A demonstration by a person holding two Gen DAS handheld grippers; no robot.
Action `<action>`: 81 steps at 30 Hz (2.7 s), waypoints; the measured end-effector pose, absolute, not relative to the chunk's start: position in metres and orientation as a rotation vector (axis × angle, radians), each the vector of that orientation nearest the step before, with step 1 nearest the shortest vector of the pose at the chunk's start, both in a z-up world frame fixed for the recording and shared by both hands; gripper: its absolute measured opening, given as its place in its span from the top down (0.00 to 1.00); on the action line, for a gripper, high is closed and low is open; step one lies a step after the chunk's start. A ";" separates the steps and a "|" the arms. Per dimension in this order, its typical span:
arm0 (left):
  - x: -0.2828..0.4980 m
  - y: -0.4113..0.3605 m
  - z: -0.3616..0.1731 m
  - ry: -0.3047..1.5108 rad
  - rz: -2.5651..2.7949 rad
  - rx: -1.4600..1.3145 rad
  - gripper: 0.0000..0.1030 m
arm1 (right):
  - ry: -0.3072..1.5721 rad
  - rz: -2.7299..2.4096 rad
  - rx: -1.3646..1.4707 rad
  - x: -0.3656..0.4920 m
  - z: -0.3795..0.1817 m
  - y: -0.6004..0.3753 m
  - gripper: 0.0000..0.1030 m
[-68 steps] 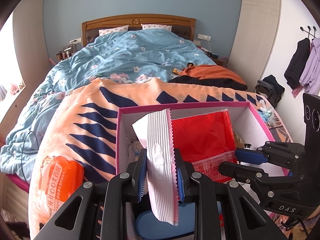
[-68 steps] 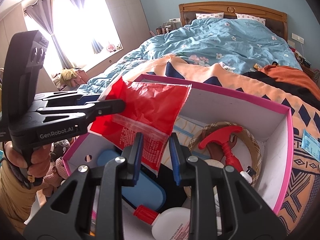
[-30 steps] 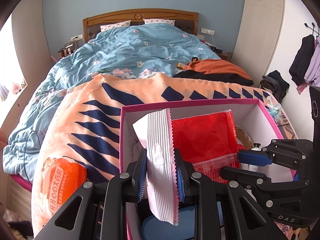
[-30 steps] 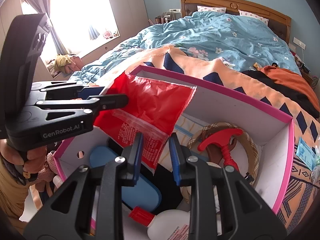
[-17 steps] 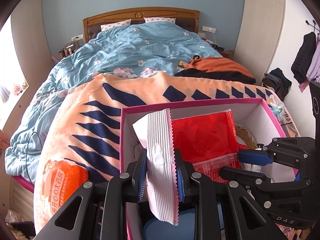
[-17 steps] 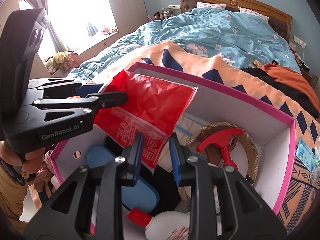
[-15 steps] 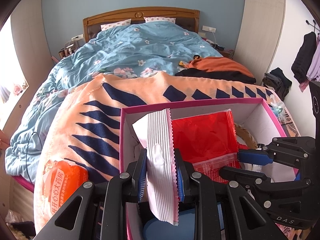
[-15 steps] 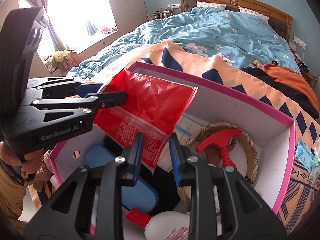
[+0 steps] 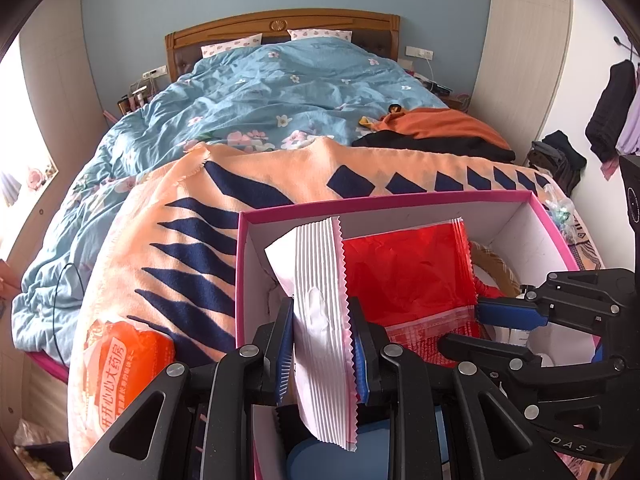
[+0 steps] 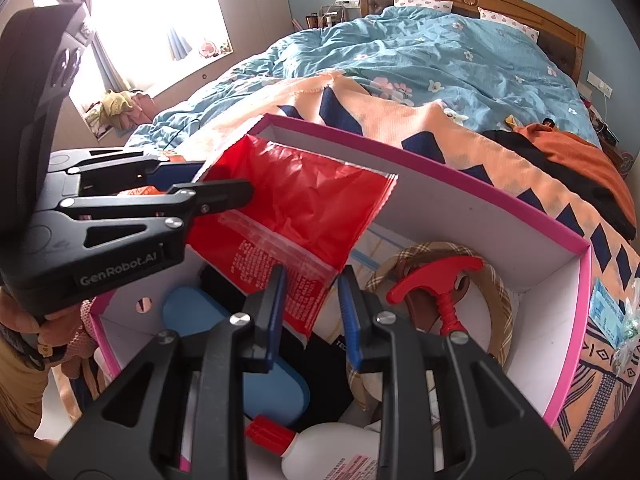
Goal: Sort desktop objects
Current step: 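Lower the red packet with both grippers into the pink box, then open both grippers to release the red packet inside the box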
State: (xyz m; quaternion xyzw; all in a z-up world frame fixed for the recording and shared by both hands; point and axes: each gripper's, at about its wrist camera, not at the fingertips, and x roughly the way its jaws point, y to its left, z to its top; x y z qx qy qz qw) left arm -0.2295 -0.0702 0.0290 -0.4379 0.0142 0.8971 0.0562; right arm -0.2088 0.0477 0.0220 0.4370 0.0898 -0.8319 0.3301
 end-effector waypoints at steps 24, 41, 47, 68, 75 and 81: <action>-0.239 -0.065 0.018 0.090 2.713 -1.392 0.76 | 0.284 -2.141 1.242 -0.222 0.009 0.038 0.71; -0.248 -0.059 0.009 0.134 2.700 -1.445 0.76 | 0.308 -2.105 1.326 -0.232 -0.005 0.034 0.70; -0.251 -0.059 0.008 0.144 2.701 -1.460 0.76 | 0.325 -2.097 1.345 -0.234 -0.006 0.031 0.70; -0.264 -0.051 -0.004 0.204 2.662 -1.564 0.76 | 0.367 -2.100 1.410 -0.252 -0.017 0.023 0.63; -0.264 -0.052 -0.003 0.219 2.692 -1.570 0.73 | 0.377 -2.090 1.417 -0.254 -0.020 0.022 0.61; -0.263 -0.055 0.002 0.199 2.721 -1.531 0.65 | 0.370 -2.083 1.409 -0.254 -0.020 0.021 0.56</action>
